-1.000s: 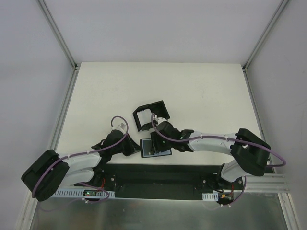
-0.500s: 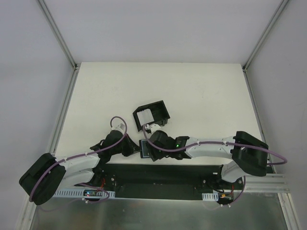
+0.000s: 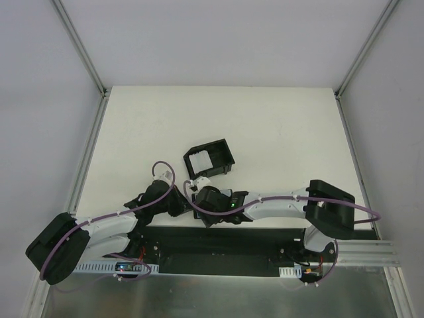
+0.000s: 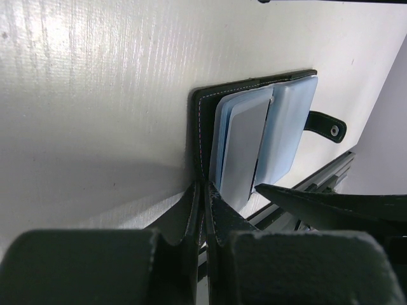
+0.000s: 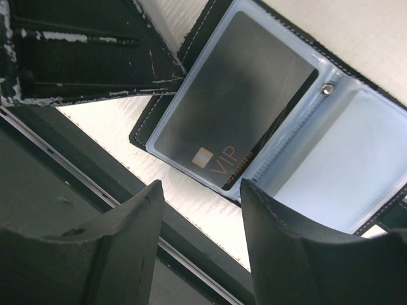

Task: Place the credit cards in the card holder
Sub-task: Insert the credit card into the card holder.

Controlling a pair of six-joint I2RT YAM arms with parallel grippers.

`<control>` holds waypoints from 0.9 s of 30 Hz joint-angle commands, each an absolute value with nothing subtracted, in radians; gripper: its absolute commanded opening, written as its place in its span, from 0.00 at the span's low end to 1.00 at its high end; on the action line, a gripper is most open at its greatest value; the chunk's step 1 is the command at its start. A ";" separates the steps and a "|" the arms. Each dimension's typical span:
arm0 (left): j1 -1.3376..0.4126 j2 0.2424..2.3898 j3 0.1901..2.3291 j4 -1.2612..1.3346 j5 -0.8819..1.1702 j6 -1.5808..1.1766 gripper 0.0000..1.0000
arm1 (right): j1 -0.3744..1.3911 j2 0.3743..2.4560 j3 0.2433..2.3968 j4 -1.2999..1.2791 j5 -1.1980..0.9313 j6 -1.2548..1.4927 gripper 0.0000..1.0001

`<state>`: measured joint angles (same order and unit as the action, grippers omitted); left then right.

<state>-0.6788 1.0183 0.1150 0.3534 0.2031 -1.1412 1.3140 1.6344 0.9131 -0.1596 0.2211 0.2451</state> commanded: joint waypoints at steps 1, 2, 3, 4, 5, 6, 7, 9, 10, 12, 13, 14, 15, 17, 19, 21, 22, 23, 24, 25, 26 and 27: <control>-0.673 1.009 0.109 0.348 0.192 -1.137 0.00 | 1.333 1.660 0.962 -0.190 0.238 0.212 0.54; -0.673 1.011 0.110 0.347 0.190 -1.137 0.00 | 1.336 1.663 0.965 -0.192 0.242 0.212 0.55; -0.673 1.012 0.110 0.348 0.192 -1.137 0.00 | 1.339 1.669 0.968 -0.193 0.247 0.212 0.55; -0.673 1.012 0.112 0.348 0.192 -1.137 0.00 | 1.341 1.672 0.971 -0.198 0.252 0.210 0.55; -0.673 1.012 0.112 0.348 0.192 -1.135 0.00 | 1.342 1.680 0.976 -0.204 0.264 0.210 0.56; -0.673 1.012 0.112 0.347 0.192 -1.135 0.00 | 1.344 1.687 0.985 -0.218 0.284 0.216 0.56; -0.673 1.009 0.110 0.348 0.192 -1.137 0.00 | 1.345 1.695 0.992 -0.231 0.300 0.222 0.56; -0.673 1.008 0.109 0.348 0.192 -1.138 0.00 | 1.345 1.704 1.005 -0.259 0.353 0.242 0.56; -0.673 1.003 0.107 0.347 0.192 -1.140 0.00 | 1.344 1.706 1.005 -0.267 0.391 0.250 0.56; -0.673 1.002 0.106 0.347 0.190 -1.140 0.00 | 1.345 1.707 1.005 -0.278 0.446 0.264 0.56; -0.673 1.000 0.106 0.347 0.190 -1.140 0.00 | 1.345 1.704 1.003 -0.279 0.469 0.270 0.56; -0.673 1.000 0.104 0.344 0.190 -1.140 0.00 | 1.345 1.701 1.000 -0.278 0.488 0.275 0.56; -0.673 0.997 0.104 0.344 0.189 -1.141 0.00 | 1.345 1.700 0.999 -0.276 0.501 0.276 0.56; -0.673 0.996 0.104 0.344 0.189 -1.143 0.00 | 1.345 1.692 0.994 -0.262 0.514 0.279 0.56; -0.673 0.999 0.104 0.344 0.187 -1.141 0.00 | 1.345 1.678 0.982 -0.247 0.515 0.288 0.56; -0.673 0.997 0.104 0.342 0.187 -1.141 0.00 | 1.345 1.658 0.966 -0.232 0.521 0.298 0.56; -0.673 0.997 0.103 0.342 0.187 -1.141 0.00 | 1.345 1.648 0.959 -0.226 0.529 0.305 0.56; -0.673 0.997 0.103 0.342 0.189 -1.141 0.00 | 1.347 1.637 0.953 -0.224 0.544 0.311 0.56; -0.673 0.999 0.103 0.342 0.187 -1.141 0.00 | 1.345 1.628 0.945 -0.227 0.558 0.319 0.56; -0.673 0.997 0.103 0.344 0.187 -1.143 0.00 | 1.344 1.621 0.939 -0.227 0.569 0.330 0.56; -0.673 0.997 0.101 0.344 0.189 -1.143 0.00 | 1.342 1.617 0.930 -0.229 0.581 0.337 0.56; -0.673 0.997 0.101 0.342 0.187 -1.143 0.00 | 1.344 1.611 0.927 -0.235 0.592 0.345 0.56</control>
<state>-0.6788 1.0111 0.1150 0.3531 0.1993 -1.1416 1.3453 1.6737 0.9474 -0.2291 0.4919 0.2985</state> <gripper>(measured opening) 0.007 0.561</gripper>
